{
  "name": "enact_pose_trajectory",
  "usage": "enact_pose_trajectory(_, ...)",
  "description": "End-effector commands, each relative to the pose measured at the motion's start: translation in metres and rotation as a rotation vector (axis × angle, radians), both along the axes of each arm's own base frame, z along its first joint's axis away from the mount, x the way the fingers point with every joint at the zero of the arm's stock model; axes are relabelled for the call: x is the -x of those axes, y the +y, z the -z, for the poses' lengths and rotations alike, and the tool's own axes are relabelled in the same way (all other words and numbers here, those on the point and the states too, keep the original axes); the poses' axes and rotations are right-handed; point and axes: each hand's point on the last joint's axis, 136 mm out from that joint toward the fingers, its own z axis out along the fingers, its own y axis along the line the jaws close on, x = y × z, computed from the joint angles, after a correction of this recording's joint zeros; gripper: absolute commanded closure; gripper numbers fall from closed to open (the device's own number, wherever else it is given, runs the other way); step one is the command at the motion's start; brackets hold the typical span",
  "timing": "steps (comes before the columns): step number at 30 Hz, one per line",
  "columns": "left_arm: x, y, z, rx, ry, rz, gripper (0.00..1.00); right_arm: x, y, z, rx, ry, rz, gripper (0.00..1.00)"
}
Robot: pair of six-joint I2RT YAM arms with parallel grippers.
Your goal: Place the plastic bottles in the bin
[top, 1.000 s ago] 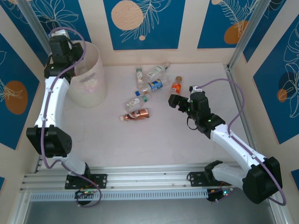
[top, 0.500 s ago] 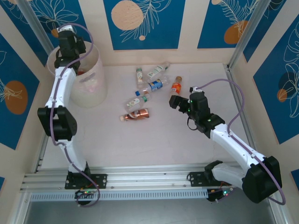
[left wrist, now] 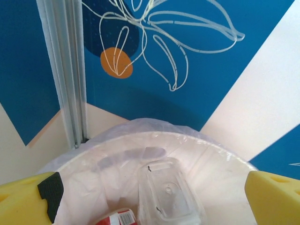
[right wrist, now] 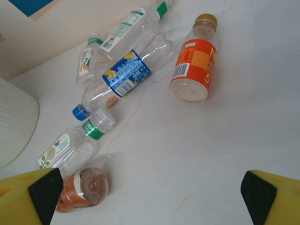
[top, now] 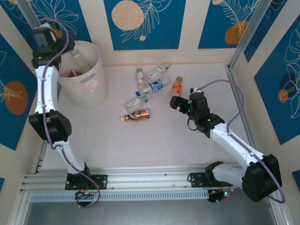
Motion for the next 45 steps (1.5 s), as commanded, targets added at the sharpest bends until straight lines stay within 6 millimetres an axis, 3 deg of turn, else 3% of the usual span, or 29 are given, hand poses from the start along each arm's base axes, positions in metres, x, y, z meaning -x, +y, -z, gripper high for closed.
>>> enact_pose_trajectory(1, 0.02, -0.038, -0.03, 0.151, -0.062, 0.142, 0.0, 0.0, -0.004, 0.007, -0.005, 0.011, 0.024, 0.0)
enact_pose_trajectory(6, 0.015, -0.056, -0.002, 0.291, -0.031, 0.191, 0.0, 0.0, -0.003, 0.01, -0.004, 0.02, 0.023, 0.0)
enact_pose_trajectory(13, -0.017, -0.081, 0.065, 0.45, 0.089, 0.216, 0.0, 0.002, -0.004, 0.013, -0.001, 0.033, 0.018, 0.01)
enact_pose_trajectory(19, -0.041, -0.1, 0.093, 0.536, 0.117, 0.296, 0.0, 0.003, -0.003, 0.014, 0.0, 0.043, 0.016, 0.0)
enact_pose_trajectory(21, -0.039, -0.095, 0.089, 0.508, 0.118, 0.276, 0.0, 0.004, -0.003, 0.014, -0.002, 0.046, 0.015, 0.0)
enact_pose_trajectory(26, -0.02, -0.09, 0.051, 0.41, 0.076, 0.272, 0.0, 0.003, -0.001, 0.015, 0.002, 0.037, -0.001, 0.0)
enact_pose_trajectory(33, 0.022, -0.104, -0.002, 0.372, -0.028, 0.333, 0.0, -0.011, -0.006, 0.024, 0.046, 0.053, -0.016, 0.0)
enact_pose_trajectory(37, 0.044, -0.126, -0.021, 0.355, -0.077, 0.394, 0.0, -0.032, -0.015, 0.04, 0.075, 0.14, -0.018, 0.0)
enact_pose_trajectory(40, 0.058, -0.155, -0.034, 0.32, -0.102, 0.456, 0.0, -0.053, -0.02, 0.061, 0.11, 0.255, 0.012, 0.0)
enact_pose_trajectory(45, 0.085, -0.199, -0.046, 0.254, -0.142, 0.532, 0.0, -0.097, -0.001, 0.085, 0.077, 0.346, -0.016, 0.0)
